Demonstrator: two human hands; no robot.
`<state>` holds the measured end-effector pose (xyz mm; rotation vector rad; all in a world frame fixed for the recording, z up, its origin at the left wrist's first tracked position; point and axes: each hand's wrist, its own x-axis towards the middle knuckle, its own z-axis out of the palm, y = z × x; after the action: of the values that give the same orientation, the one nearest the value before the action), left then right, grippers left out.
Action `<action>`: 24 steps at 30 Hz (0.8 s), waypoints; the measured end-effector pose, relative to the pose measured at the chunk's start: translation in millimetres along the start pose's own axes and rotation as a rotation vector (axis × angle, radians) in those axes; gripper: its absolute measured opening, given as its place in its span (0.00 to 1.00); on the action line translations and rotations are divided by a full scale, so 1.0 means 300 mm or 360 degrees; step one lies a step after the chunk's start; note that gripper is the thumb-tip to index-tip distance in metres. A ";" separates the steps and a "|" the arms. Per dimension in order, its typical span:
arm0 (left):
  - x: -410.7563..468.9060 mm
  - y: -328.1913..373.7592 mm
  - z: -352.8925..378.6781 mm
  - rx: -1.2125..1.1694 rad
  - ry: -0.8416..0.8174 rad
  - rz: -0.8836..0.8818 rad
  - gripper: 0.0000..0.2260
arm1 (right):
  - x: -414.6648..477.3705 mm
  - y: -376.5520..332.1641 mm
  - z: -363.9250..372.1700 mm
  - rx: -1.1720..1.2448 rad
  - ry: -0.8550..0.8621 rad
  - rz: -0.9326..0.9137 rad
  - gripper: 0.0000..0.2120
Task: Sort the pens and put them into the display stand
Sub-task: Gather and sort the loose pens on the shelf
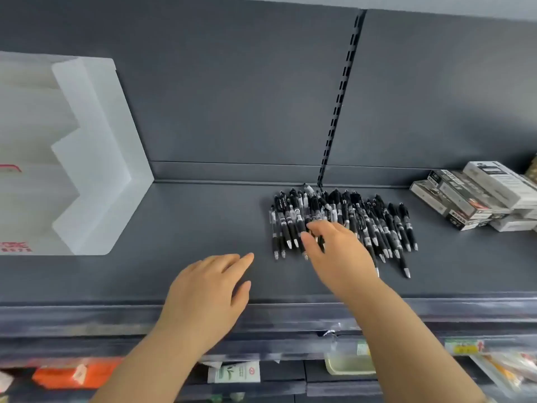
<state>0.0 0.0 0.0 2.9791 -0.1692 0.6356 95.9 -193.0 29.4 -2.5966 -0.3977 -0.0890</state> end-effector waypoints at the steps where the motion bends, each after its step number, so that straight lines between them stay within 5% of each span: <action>1: 0.026 -0.022 0.003 -0.0067 0.0007 0.0011 0.17 | 0.025 -0.006 0.006 -0.0087 0.0052 0.0037 0.17; 8: 0.230 -0.080 0.088 -0.0164 -0.0125 0.0184 0.18 | 0.172 -0.029 0.050 -0.0630 -0.0103 0.0327 0.17; 14: 0.353 -0.002 0.168 -0.0260 -0.0347 0.0094 0.11 | 0.210 -0.030 0.060 -0.0733 -0.0118 0.0235 0.14; 24: 0.463 0.139 0.210 -0.0042 -0.0657 -0.0451 0.15 | 0.210 0.104 -0.021 0.0149 -0.0117 0.0357 0.16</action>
<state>145.9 -60.7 2.6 2.9847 0.2137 -0.0145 165.5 -205.4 28.5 -2.5379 -0.1311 0.1000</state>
